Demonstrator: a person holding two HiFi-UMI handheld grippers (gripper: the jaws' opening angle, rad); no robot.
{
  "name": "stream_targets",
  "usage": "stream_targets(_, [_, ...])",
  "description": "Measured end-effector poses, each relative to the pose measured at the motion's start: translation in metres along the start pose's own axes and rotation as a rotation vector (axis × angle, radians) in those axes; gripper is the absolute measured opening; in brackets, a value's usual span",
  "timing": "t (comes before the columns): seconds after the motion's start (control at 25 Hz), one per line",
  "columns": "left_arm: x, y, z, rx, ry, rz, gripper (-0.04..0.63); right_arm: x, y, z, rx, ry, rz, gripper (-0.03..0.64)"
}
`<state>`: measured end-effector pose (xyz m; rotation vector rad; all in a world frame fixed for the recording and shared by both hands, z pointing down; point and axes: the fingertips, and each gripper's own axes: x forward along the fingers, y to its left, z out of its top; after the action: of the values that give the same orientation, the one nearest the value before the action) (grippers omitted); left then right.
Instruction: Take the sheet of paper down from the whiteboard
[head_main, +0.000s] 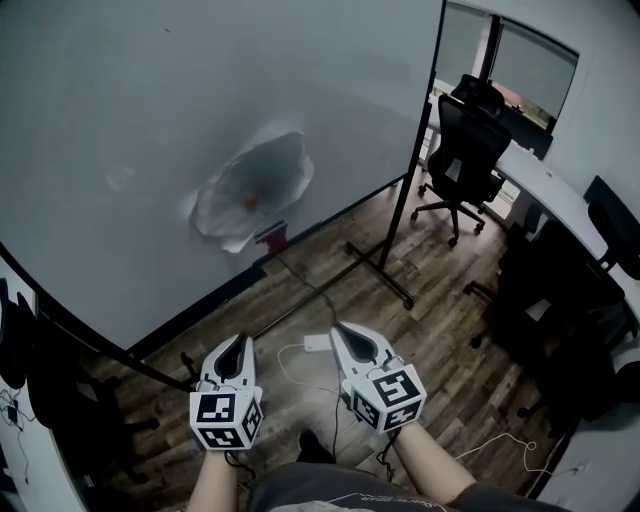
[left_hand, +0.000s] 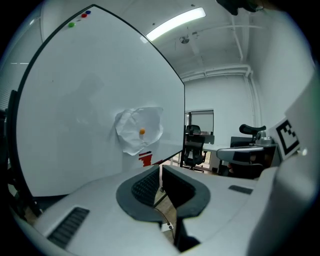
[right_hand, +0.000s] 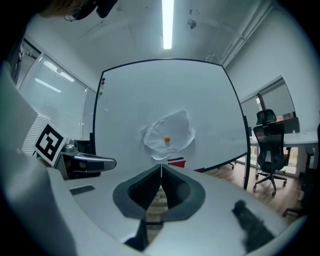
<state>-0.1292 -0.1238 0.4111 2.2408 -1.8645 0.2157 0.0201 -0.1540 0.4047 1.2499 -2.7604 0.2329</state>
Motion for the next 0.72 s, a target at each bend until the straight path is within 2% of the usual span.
stream_targets(0.44, [0.06,0.044,0.016,-0.019,-0.013,-0.004,0.026,0.07,-0.012,0.011,-0.074,0.036,0.012,0.024])
stream_targets(0.72, [0.077,0.068,0.009,-0.071,0.006,0.046,0.026,0.1,-0.021,0.022,-0.079,0.029,0.043,0.023])
